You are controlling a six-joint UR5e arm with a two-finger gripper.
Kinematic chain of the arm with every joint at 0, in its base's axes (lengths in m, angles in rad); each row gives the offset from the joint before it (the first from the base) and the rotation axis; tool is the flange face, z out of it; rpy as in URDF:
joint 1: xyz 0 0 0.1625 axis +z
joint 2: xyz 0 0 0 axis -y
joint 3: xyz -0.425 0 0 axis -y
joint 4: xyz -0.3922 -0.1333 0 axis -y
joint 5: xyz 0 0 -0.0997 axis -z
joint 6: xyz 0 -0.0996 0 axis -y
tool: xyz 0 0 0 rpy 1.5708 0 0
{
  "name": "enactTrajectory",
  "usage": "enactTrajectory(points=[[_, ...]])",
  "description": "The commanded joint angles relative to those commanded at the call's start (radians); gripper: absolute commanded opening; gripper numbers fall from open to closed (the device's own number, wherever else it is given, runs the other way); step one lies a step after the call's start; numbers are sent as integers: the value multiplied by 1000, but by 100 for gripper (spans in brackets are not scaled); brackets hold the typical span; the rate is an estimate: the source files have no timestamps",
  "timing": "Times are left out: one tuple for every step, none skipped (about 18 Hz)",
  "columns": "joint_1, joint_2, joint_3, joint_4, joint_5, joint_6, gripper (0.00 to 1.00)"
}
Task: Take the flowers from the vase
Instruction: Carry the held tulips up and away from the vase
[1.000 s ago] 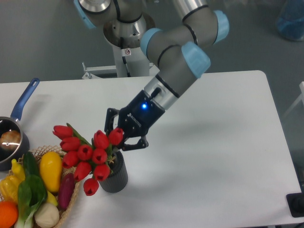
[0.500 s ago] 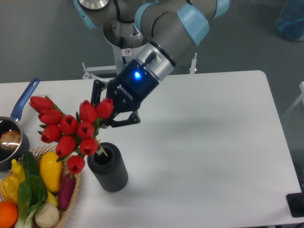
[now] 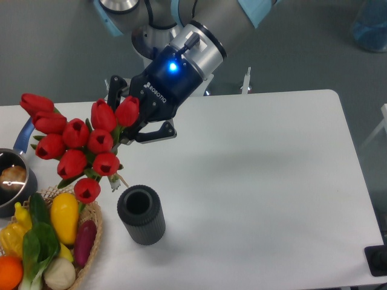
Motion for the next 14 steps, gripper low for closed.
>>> enactTrajectory(points=[[37, 11, 0, 0, 6, 12, 0], [81, 23, -2, -2, 12, 26, 0], [121, 26, -8, -2, 18, 41, 0], [155, 28, -12, -3, 32, 67, 0], [187, 28, -15, -5, 58, 103, 0], [212, 28, -18, -6, 93, 138, 0], [230, 25, -18, -6, 119, 159, 0], [249, 20, -15, -6, 138, 163, 0], [267, 19, -15, -6, 149, 166, 0], [287, 15, -15, -6, 159, 166, 0], [301, 8, -18, -8, 198, 169, 0], [303, -1, -18, -8, 275, 178, 0], [306, -8, -15, -8, 352, 201, 0], [300, -8, -15, -8, 409, 231, 0]])
